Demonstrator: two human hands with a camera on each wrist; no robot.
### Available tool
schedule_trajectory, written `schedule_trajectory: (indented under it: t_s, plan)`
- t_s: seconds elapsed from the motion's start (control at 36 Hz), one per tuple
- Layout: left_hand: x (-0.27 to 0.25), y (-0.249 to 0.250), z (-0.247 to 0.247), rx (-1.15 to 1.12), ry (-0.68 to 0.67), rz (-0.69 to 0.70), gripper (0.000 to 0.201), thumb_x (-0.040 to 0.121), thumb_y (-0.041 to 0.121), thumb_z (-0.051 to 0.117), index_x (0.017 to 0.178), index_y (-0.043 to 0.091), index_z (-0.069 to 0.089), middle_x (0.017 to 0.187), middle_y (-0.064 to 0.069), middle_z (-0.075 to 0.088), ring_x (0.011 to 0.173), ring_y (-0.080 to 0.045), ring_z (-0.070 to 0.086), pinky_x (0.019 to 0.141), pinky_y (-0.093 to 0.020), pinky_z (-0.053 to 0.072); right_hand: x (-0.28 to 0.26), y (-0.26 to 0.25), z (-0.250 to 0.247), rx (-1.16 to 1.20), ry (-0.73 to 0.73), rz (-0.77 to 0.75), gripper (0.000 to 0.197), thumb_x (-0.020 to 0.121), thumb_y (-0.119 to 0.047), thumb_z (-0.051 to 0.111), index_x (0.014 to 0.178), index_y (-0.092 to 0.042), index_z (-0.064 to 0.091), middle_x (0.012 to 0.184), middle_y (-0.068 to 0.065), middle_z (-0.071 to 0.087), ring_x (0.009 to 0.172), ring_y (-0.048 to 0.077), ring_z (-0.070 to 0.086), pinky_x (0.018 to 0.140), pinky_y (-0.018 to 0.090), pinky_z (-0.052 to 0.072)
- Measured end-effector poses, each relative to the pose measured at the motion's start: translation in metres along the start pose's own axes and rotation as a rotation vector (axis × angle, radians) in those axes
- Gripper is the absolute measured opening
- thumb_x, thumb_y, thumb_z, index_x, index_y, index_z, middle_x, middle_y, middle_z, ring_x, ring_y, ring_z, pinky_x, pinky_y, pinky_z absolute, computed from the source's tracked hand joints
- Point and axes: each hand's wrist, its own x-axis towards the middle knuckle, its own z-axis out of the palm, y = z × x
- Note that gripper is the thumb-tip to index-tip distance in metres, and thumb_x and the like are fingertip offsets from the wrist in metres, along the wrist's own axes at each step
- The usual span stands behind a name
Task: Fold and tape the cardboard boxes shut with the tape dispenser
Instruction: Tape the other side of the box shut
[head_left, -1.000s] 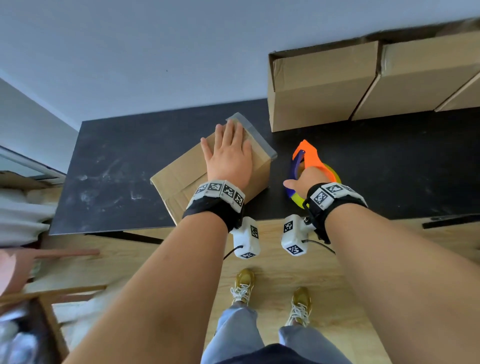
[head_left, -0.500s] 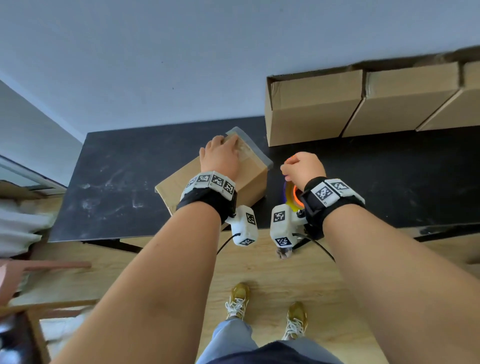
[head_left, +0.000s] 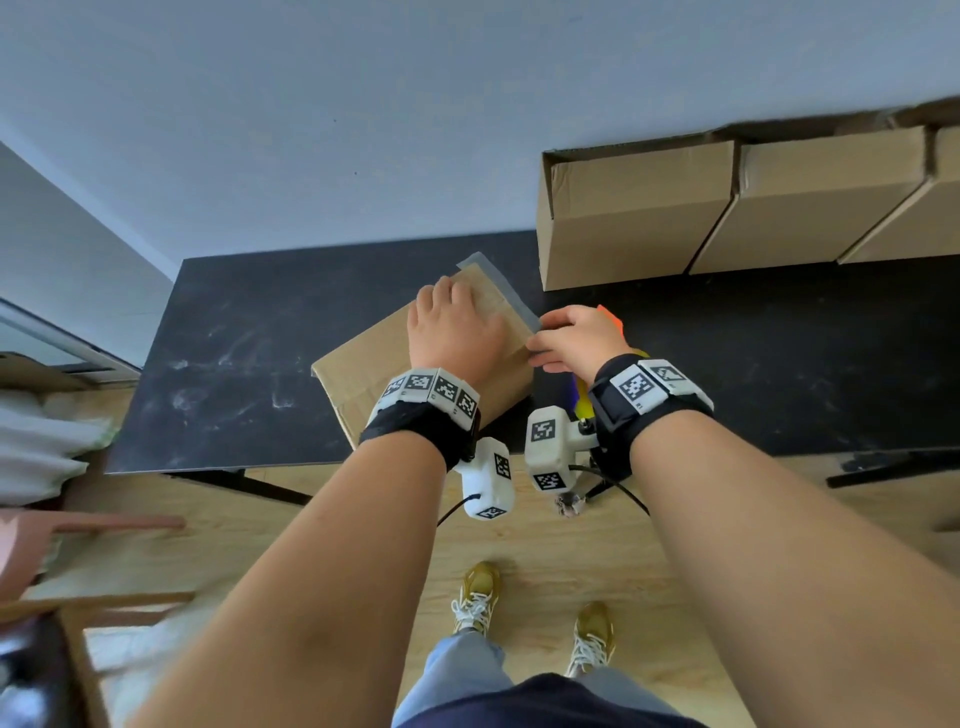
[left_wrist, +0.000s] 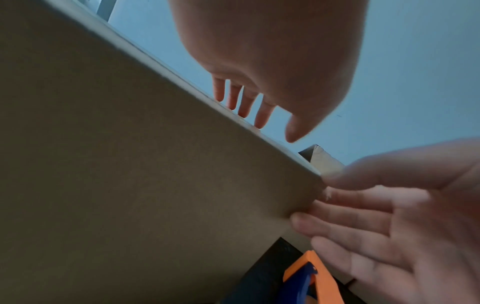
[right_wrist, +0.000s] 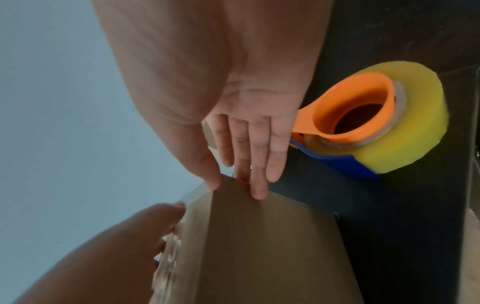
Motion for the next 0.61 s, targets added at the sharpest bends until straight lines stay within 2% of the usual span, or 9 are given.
schedule_trajectory:
  t_s: [0.08,0.17,0.25,0.33,0.39,0.5,0.61]
  plan:
    - [-0.002,-0.002,0.0,-0.031,-0.115,0.023,0.06,0.087,0.042,0.052,0.139,0.015,0.039,0.158,-0.008,0.019,0.147,-0.026,0.008,0.12,-0.041,0.008,-0.001,0.0,0.001,-0.012,-0.022,-0.002,0.047,0.084,-0.007,0.073,0.128,-0.005,0.053,0.105,0.015,0.07,0.089,0.023,0.073,0.089,0.038,0.057]
    - [0.001,-0.005,-0.003,0.059,-0.18,0.052,0.061,0.089,0.049,0.048,0.143,0.025,0.037,0.16,-0.007,0.009,0.147,-0.025,0.001,0.119,-0.045,0.002,0.0,0.0,-0.001,-0.067,-0.023,-0.007,0.051,0.082,-0.01,0.075,0.128,-0.01,0.053,0.103,0.011,0.071,0.088,0.019,0.073,0.089,0.038,0.057]
    - [0.002,-0.004,-0.011,0.131,-0.217,0.054,0.056,0.089,0.052,0.044,0.142,0.036,0.036,0.155,-0.003,0.019,0.142,-0.027,0.013,0.113,-0.047,0.012,0.004,0.001,-0.006,-0.108,0.049,-0.016,0.042,0.082,-0.011,0.068,0.122,-0.015,0.059,0.099,0.007,0.071,0.087,0.017,0.072,0.088,0.038,0.057]
    - [0.003,-0.002,-0.017,0.133,-0.222,0.083,0.049,0.089,0.046,0.044,0.136,0.035,0.042,0.138,0.0,0.034,0.13,-0.025,0.026,0.106,-0.044,0.023,0.012,-0.001,-0.011,-0.164,0.169,-0.042,0.026,0.079,-0.015,0.058,0.099,-0.03,0.065,0.091,-0.001,0.072,0.088,0.018,0.071,0.089,0.042,0.056]
    - [0.004,0.0,-0.019,0.132,-0.259,0.105,0.048,0.091,0.042,0.045,0.138,0.034,0.04,0.136,0.0,0.034,0.129,-0.026,0.027,0.105,-0.043,0.026,0.014,-0.006,-0.014,-0.177,0.219,-0.076,0.026,0.084,-0.009,0.053,0.094,-0.03,0.066,0.102,0.002,0.071,0.097,0.025,0.068,0.092,0.044,0.054]
    - [0.0,0.001,-0.02,0.123,-0.315,0.184,0.046,0.095,0.033,0.041,0.142,0.034,0.036,0.142,0.001,0.032,0.131,-0.028,0.025,0.108,-0.045,0.025,0.009,-0.018,-0.019,-0.23,0.252,-0.128,0.036,0.091,-0.002,0.045,0.112,-0.017,0.069,0.118,0.005,0.066,0.109,0.025,0.062,0.098,0.039,0.049]
    - [-0.006,0.002,-0.02,0.079,-0.346,0.233,0.05,0.097,0.024,0.038,0.145,0.036,0.033,0.151,0.004,0.027,0.138,-0.027,0.018,0.112,-0.047,0.022,0.012,-0.024,-0.023,-0.286,0.235,-0.185,0.04,0.092,0.0,0.043,0.122,-0.016,0.065,0.127,0.004,0.063,0.116,0.023,0.057,0.093,0.028,0.044]
